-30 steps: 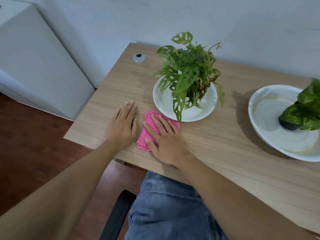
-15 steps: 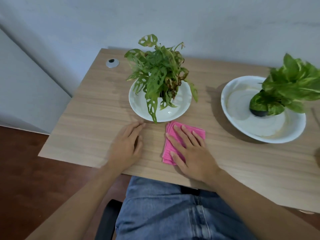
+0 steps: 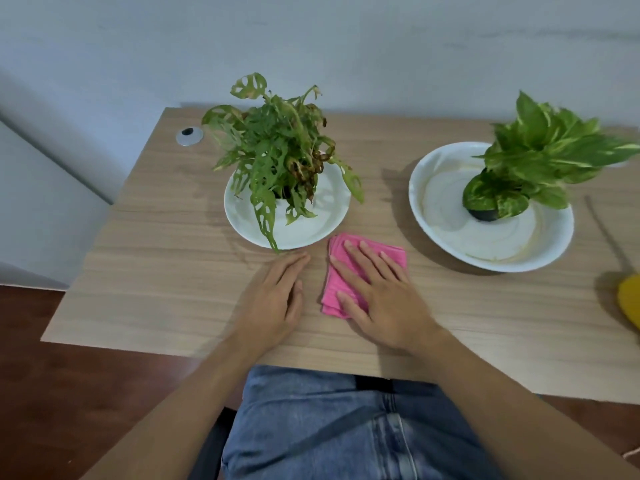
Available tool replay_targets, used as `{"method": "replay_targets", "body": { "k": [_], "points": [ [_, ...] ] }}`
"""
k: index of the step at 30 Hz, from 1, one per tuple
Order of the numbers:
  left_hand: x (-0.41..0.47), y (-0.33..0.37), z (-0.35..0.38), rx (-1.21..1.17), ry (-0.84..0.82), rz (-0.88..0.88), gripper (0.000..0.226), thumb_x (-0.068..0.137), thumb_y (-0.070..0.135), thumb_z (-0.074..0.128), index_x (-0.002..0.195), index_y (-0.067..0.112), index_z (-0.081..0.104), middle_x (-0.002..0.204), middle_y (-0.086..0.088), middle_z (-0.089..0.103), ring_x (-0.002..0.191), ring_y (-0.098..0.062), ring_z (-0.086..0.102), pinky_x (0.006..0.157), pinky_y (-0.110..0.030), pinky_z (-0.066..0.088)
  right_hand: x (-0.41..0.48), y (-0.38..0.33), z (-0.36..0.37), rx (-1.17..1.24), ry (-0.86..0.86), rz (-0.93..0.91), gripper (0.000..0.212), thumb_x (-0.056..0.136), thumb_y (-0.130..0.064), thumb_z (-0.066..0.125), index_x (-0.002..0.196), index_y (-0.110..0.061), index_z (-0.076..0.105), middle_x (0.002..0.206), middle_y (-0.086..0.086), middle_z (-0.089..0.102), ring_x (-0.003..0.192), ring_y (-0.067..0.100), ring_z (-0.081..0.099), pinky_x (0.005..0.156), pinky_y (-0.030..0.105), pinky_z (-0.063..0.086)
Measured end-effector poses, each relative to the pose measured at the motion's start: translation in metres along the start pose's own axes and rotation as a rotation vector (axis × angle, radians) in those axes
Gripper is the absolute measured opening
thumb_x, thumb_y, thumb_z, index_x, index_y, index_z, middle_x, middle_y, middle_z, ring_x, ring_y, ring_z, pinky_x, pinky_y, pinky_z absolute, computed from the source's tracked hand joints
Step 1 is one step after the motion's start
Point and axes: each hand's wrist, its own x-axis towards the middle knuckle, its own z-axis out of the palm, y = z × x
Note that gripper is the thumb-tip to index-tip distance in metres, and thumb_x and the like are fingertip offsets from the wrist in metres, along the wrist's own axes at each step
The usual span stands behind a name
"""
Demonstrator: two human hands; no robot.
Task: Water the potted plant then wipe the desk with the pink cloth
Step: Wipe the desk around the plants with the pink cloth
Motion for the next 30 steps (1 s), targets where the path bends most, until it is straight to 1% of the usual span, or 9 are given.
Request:
{"method": "replay_targets", "body": {
  "k": [3, 6, 10, 12, 16, 19, 21, 25, 30],
  "points": [
    [0.014, 0.013, 0.011, 0.013, -0.048, 0.007, 0.052, 0.111, 0.017, 0.052, 0.163, 0.010, 0.052, 0.167, -0.002, 0.051, 0.153, -0.022, 0.051, 0.128, -0.040, 0.042, 0.009, 0.020, -0.008, 0.008, -0.009, 0.061, 0.066, 0.115, -0.061, 0.023, 0.176, -0.042, 0.005, 0.186, -0.010, -0.004, 0.172, 0.014, -0.009, 0.139, 0.050, 0.006],
    [0.022, 0.020, 0.019, 0.023, -0.074, -0.012, 0.059, 0.108, 0.018, 0.050, 0.166, 0.009, 0.047, 0.170, -0.003, 0.046, 0.158, -0.022, 0.045, 0.132, -0.043, 0.037, 0.040, 0.028, -0.010, -0.004, -0.006, 0.161, 0.068, 0.114, -0.062, 0.019, 0.176, -0.040, 0.002, 0.186, -0.007, -0.004, 0.172, 0.017, -0.007, 0.139, 0.049, 0.005],
    [0.020, 0.020, 0.021, 0.080, -0.092, -0.022, 0.063, 0.108, 0.020, 0.046, 0.170, 0.009, 0.041, 0.175, -0.002, 0.040, 0.163, -0.020, 0.038, 0.134, -0.043, 0.032, 0.084, 0.030, -0.016, 0.044, -0.013, 0.274, 0.069, 0.113, -0.060, 0.015, 0.177, -0.037, 0.003, 0.186, -0.003, -0.005, 0.172, 0.019, -0.008, 0.138, 0.044, -0.006],
    [0.020, 0.019, 0.023, 0.090, -0.104, -0.035, 0.064, 0.108, 0.022, 0.044, 0.171, 0.009, 0.039, 0.178, -0.002, 0.037, 0.165, -0.020, 0.035, 0.135, -0.044, 0.031, 0.088, 0.025, -0.015, 0.057, -0.014, 0.299, 0.068, 0.114, -0.059, 0.015, 0.177, -0.036, 0.003, 0.186, -0.003, -0.006, 0.172, 0.019, -0.009, 0.137, 0.043, -0.008],
    [0.020, 0.018, 0.026, 0.118, -0.125, -0.033, 0.067, 0.109, 0.025, 0.042, 0.174, 0.013, 0.032, 0.182, 0.002, 0.028, 0.168, -0.017, 0.029, 0.137, -0.045, 0.027, 0.050, 0.011, -0.011, 0.038, 0.011, 0.214, 0.066, 0.115, -0.058, 0.018, 0.177, -0.038, 0.006, 0.186, -0.004, -0.002, 0.172, 0.018, -0.006, 0.139, 0.049, 0.002],
    [0.020, 0.016, 0.029, 0.139, -0.126, -0.050, 0.064, 0.113, 0.030, 0.040, 0.175, 0.016, 0.031, 0.183, 0.002, 0.029, 0.169, -0.017, 0.028, 0.137, -0.044, 0.027, 0.019, 0.005, -0.011, 0.017, -0.020, 0.121, 0.066, 0.116, -0.059, 0.019, 0.176, -0.039, 0.001, 0.186, -0.006, -0.004, 0.172, 0.015, -0.010, 0.139, 0.047, 0.000],
    [0.019, 0.015, 0.030, 0.156, -0.129, -0.051, 0.063, 0.114, 0.031, 0.041, 0.174, 0.015, 0.032, 0.182, 0.001, 0.029, 0.169, -0.016, 0.027, 0.137, -0.044, 0.026, 0.018, 0.010, -0.012, 0.021, -0.026, 0.103, 0.069, 0.115, -0.060, 0.021, 0.176, -0.037, 0.001, 0.186, -0.008, -0.004, 0.171, 0.013, -0.010, 0.139, 0.047, 0.000],
    [0.020, 0.017, 0.029, 0.163, -0.124, -0.054, 0.065, 0.113, 0.031, 0.044, 0.175, 0.015, 0.031, 0.183, 0.003, 0.029, 0.169, -0.015, 0.028, 0.137, -0.043, 0.026, 0.060, 0.030, -0.017, 0.045, -0.054, 0.181, 0.080, 0.111, -0.063, 0.023, 0.177, -0.026, -0.003, 0.186, -0.004, -0.001, 0.172, 0.014, -0.007, 0.139, 0.047, 0.003],
    [0.020, 0.019, 0.026, 0.148, -0.122, -0.063, 0.065, 0.112, 0.030, 0.047, 0.174, 0.015, 0.034, 0.182, 0.004, 0.030, 0.168, -0.014, 0.030, 0.136, -0.042, 0.029, 0.122, 0.040, -0.036, 0.034, -0.188, 0.211, 0.086, 0.107, -0.057, 0.027, 0.177, -0.019, -0.007, 0.186, 0.003, -0.010, 0.172, 0.024, -0.008, 0.138, 0.051, 0.000]
  ]
}}
